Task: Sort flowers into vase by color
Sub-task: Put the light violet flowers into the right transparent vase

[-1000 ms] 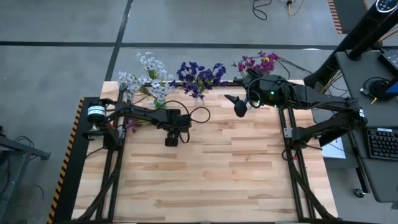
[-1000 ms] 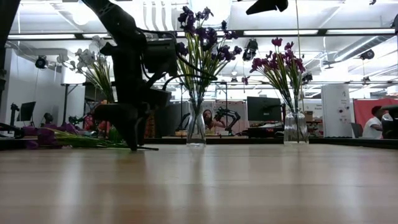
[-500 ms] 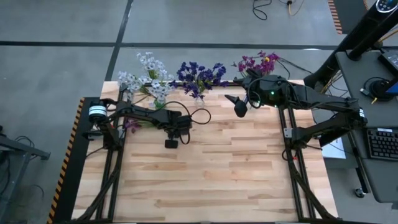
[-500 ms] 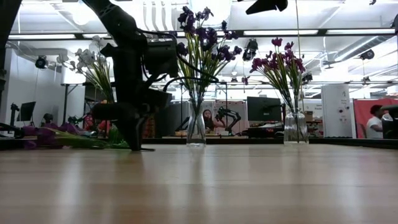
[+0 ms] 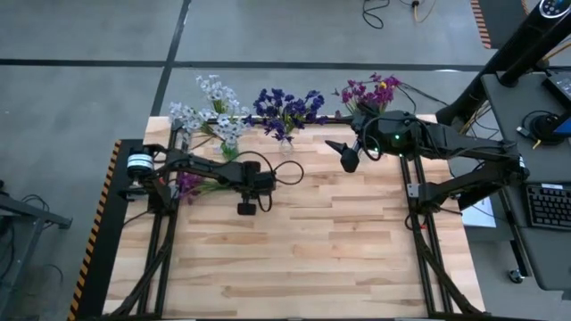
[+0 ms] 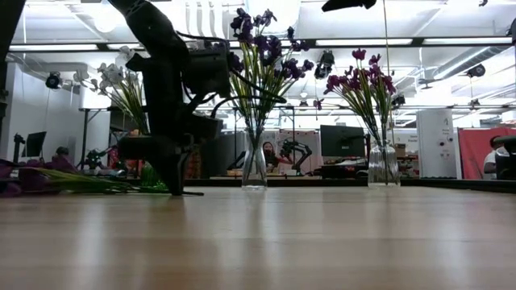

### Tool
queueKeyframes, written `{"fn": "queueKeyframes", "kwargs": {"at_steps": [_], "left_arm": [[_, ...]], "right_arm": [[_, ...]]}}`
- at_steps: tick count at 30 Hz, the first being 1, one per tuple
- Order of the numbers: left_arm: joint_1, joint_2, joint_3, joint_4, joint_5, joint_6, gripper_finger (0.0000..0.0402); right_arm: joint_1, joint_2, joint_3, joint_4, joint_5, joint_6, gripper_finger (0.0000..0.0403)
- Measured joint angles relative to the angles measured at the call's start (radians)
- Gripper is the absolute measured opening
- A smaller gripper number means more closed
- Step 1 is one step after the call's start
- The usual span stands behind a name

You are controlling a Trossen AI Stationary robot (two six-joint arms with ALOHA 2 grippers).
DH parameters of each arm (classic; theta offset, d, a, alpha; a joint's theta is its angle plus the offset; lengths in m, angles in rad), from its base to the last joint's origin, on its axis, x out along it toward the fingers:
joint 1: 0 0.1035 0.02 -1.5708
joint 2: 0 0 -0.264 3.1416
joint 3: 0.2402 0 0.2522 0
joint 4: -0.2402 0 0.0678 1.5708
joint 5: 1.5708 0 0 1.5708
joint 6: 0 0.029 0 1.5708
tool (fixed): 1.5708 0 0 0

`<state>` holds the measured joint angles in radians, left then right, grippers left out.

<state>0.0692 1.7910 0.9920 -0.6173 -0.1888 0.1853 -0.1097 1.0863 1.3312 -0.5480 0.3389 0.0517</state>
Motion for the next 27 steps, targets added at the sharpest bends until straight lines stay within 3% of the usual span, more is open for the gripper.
{"fn": "queueKeyframes", "kwargs": {"at_steps": [5, 13, 22, 27], "left_arm": [[-0.077, -0.040, -0.002, 0.014, 0.052, -0.060, 0.0000], [-0.200, -0.103, 0.022, 0.004, 0.013, -0.137, 0.0000], [-0.367, -0.216, 0.089, 0.009, -0.120, -0.220, 0.0000], [-0.490, -0.285, 0.143, 0.050, -0.282, -0.223, 0.0000]], "right_arm": [[0.040, -0.008, 0.000, 0.002, 0.001, 0.003, 0.0343], [0.086, -0.019, 0.000, -0.001, 0.001, 0.023, 0.0343], [0.160, -0.038, 0.000, -0.014, 0.002, 0.028, 0.0343], [0.233, -0.048, -0.019, -0.032, 0.003, 0.039, 0.0342]]}}
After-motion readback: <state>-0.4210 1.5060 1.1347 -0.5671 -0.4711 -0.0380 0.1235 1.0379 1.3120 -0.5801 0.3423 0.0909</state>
